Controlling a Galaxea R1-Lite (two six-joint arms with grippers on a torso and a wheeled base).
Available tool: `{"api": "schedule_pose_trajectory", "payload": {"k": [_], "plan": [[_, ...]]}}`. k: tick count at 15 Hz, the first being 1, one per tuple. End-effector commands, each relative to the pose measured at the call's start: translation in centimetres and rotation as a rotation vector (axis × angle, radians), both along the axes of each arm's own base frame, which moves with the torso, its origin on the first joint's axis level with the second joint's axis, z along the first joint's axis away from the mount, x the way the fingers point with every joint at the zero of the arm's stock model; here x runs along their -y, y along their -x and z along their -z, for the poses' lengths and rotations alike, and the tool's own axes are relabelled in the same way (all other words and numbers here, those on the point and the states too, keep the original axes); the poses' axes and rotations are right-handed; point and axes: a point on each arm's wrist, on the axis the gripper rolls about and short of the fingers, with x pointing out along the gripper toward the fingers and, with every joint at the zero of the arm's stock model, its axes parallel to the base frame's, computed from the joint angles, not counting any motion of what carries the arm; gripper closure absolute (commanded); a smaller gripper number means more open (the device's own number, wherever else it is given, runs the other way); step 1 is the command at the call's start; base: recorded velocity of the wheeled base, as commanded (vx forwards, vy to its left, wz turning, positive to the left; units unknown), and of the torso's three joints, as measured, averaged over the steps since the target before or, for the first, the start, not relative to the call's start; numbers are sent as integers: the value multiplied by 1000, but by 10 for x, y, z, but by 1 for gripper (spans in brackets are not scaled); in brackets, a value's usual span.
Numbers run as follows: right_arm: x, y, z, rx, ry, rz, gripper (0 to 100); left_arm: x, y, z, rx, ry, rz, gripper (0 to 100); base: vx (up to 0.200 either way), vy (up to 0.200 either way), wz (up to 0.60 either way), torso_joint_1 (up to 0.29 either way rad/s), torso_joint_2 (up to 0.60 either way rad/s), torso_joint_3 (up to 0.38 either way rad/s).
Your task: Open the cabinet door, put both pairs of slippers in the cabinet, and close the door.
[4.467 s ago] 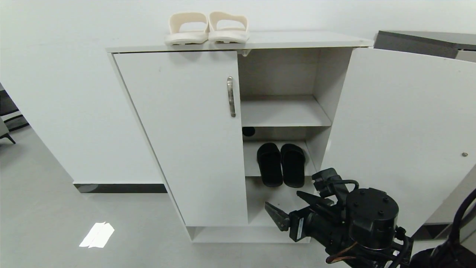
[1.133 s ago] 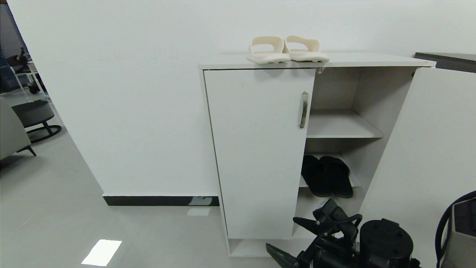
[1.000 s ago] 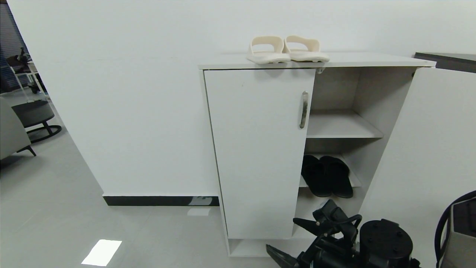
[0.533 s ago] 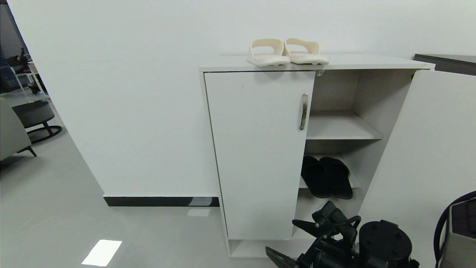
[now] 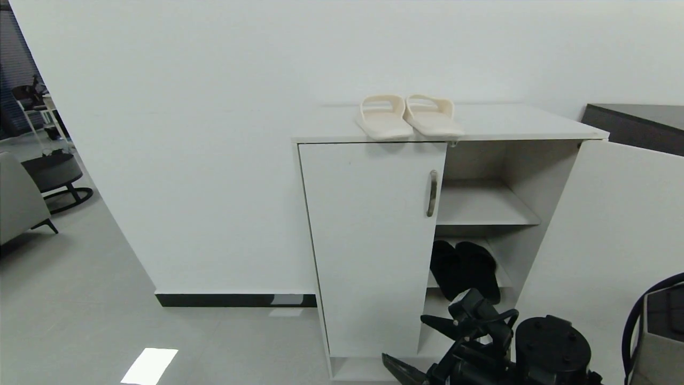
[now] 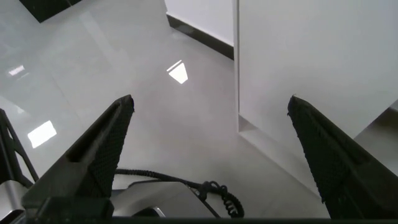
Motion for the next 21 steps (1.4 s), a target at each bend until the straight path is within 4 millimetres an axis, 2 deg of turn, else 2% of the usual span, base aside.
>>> {"api": "schedule_pose_trajectory", "payload": {"k": [1,11,21], "plan": [[0,0,0,0,1,2,0,0,0,0,-1,0,1,100,0,0,0,168,-471,-305],[2,-3,-1,14,6,9,0,0,0,0,-1,0,1,100,0,0,0,200,-484,-281],[2,-3,0,11,9,11,0,0,0,0,-1,2,-2,100,0,0,0,249,-540,-294]]}}
